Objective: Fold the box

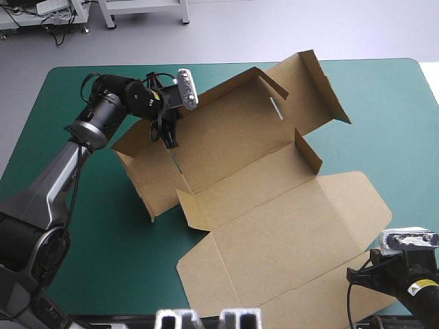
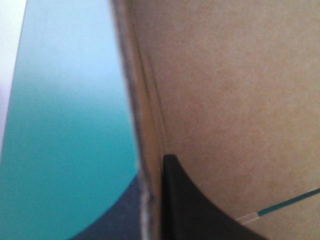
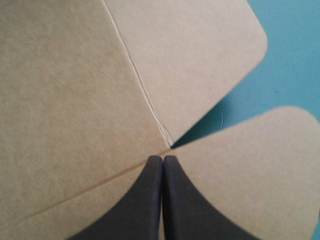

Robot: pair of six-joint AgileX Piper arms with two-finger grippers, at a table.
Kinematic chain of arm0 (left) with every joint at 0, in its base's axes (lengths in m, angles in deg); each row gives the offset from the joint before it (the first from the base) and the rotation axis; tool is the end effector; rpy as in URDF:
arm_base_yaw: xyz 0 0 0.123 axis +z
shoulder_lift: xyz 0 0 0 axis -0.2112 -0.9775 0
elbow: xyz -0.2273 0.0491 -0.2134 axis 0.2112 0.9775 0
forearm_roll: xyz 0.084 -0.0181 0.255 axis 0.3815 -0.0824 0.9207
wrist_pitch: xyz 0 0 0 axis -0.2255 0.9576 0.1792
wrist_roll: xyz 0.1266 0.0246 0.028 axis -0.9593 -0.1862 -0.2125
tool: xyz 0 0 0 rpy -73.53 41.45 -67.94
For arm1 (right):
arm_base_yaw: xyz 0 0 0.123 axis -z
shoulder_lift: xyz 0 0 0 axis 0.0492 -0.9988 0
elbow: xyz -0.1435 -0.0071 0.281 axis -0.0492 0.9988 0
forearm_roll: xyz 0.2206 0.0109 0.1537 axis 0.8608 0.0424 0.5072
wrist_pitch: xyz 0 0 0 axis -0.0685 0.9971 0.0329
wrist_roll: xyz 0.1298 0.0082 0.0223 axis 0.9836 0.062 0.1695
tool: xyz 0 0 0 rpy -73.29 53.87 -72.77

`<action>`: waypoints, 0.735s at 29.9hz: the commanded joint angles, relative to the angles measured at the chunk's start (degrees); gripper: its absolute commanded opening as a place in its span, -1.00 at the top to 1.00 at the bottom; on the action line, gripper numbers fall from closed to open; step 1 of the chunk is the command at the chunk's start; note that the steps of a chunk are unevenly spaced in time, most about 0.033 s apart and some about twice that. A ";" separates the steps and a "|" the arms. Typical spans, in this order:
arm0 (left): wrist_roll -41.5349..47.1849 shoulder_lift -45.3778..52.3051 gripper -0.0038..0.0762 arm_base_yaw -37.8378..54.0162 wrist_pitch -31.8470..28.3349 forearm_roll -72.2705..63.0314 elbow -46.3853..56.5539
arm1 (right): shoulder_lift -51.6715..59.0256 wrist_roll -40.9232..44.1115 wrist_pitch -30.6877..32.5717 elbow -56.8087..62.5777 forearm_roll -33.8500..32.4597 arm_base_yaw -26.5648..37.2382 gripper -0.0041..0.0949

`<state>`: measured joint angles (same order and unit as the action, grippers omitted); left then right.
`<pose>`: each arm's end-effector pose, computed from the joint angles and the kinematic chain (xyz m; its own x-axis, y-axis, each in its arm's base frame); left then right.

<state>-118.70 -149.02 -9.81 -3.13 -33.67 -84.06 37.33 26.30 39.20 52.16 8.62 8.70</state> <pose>0.4023 -0.1752 0.3528 -0.0390 0.9169 -0.3972 0.8400 0.2454 0.4840 0.0639 0.0150 0.2611 -0.6849 -0.0178 -0.7284 -0.0766 0.9959 0.0476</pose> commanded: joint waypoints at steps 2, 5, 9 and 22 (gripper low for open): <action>-2.76 3.35 0.93 -5.79 -7.23 3.78 -2.12 | -0.80 -0.68 -2.94 -4.86 -0.02 0.03 0.95; -3.15 3.35 0.93 -9.31 -10.60 7.45 -2.12 | -0.80 -0.68 -2.94 -8.22 -0.80 0.03 0.95; -3.15 3.35 0.93 -13.14 -15.29 11.26 -2.12 | -1.33 -0.68 -2.40 -12.19 -1.11 0.03 0.95; 7.95 3.46 0.93 -19.47 -17.10 31.67 -1.88 | -9.38 -1.99 -1.75 -20.99 -1.02 0.03 0.95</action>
<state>-114.78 -149.02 -28.79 -15.29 -9.79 -84.20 30.60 25.17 40.65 34.13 7.30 8.70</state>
